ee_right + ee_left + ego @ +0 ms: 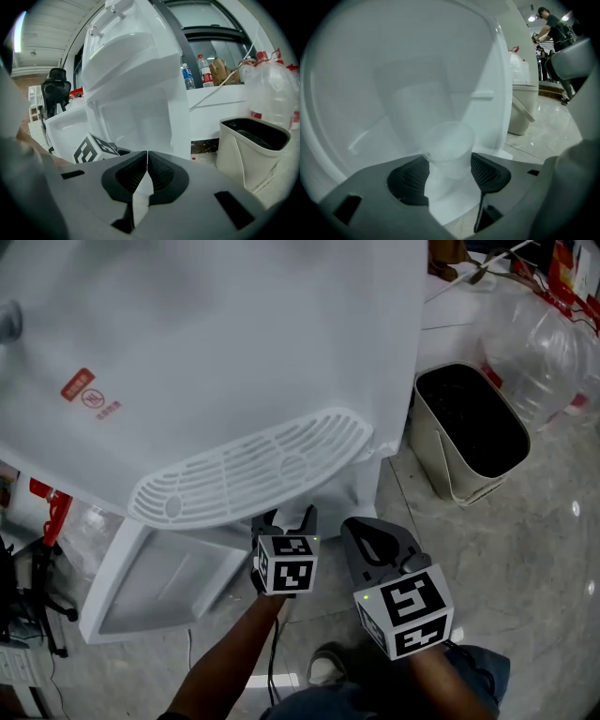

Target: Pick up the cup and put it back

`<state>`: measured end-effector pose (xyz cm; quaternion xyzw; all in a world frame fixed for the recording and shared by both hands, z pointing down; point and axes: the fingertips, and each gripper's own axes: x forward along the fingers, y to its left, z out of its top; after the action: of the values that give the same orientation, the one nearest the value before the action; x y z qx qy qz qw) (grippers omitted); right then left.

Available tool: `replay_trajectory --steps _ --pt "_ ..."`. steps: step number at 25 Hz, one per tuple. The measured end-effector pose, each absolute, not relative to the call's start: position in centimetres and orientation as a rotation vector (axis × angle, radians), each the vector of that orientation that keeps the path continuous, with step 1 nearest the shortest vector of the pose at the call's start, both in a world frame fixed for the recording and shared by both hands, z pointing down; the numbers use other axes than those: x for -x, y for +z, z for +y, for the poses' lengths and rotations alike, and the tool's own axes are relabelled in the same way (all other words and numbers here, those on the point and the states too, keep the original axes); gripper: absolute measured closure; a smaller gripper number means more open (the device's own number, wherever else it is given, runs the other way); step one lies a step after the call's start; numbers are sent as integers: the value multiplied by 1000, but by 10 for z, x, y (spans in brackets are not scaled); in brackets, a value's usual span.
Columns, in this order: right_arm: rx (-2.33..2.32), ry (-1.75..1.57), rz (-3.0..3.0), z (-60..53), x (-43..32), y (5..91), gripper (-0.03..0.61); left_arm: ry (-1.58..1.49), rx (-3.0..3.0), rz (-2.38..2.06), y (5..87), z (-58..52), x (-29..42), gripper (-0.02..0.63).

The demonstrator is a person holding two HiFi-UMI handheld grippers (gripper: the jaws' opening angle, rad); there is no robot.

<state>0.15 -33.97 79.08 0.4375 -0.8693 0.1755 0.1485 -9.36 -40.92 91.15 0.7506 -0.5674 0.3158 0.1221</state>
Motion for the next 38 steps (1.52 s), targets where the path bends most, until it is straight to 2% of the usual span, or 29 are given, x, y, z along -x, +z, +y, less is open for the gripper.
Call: replay_trajectory --steps 25,38 --pt "-1242 518 -2474 -340 0 803 557 922 -2174 -1632 957 -426 100 319" --pt "-1211 529 -2500 -324 12 796 557 852 -2116 -1620 944 -393 108 319"
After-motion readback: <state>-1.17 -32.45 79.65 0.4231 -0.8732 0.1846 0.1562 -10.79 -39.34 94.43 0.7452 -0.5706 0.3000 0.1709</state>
